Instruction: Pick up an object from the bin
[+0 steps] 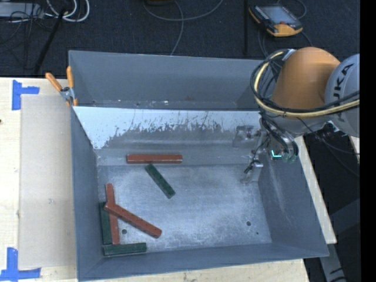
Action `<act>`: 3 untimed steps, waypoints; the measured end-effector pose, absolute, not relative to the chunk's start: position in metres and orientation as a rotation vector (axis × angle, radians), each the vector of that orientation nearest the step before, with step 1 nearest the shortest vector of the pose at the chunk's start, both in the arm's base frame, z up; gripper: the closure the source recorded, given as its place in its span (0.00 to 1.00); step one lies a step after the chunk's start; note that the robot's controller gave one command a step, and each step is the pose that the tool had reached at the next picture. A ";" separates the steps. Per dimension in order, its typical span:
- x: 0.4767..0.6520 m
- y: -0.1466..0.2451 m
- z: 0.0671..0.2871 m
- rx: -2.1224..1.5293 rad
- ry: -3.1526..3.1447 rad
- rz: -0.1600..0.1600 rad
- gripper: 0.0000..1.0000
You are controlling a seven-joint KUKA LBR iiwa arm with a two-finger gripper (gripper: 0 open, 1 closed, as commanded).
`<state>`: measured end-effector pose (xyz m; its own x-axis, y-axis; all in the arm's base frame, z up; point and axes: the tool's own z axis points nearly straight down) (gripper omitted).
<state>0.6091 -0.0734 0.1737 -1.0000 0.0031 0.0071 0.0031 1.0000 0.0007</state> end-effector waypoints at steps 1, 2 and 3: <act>0.606 0.021 0.216 -0.022 -3.147 -0.007 0.00; 0.609 0.083 0.069 0.089 -3.147 -0.001 0.00; 0.602 0.095 0.082 0.114 -3.141 -0.001 0.00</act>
Offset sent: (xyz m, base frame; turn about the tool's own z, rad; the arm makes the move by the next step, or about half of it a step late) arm -0.0039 0.0875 0.0402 0.0198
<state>0.6016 0.0945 0.0818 -0.9974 -0.0725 -0.0012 -0.0725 0.9974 0.0006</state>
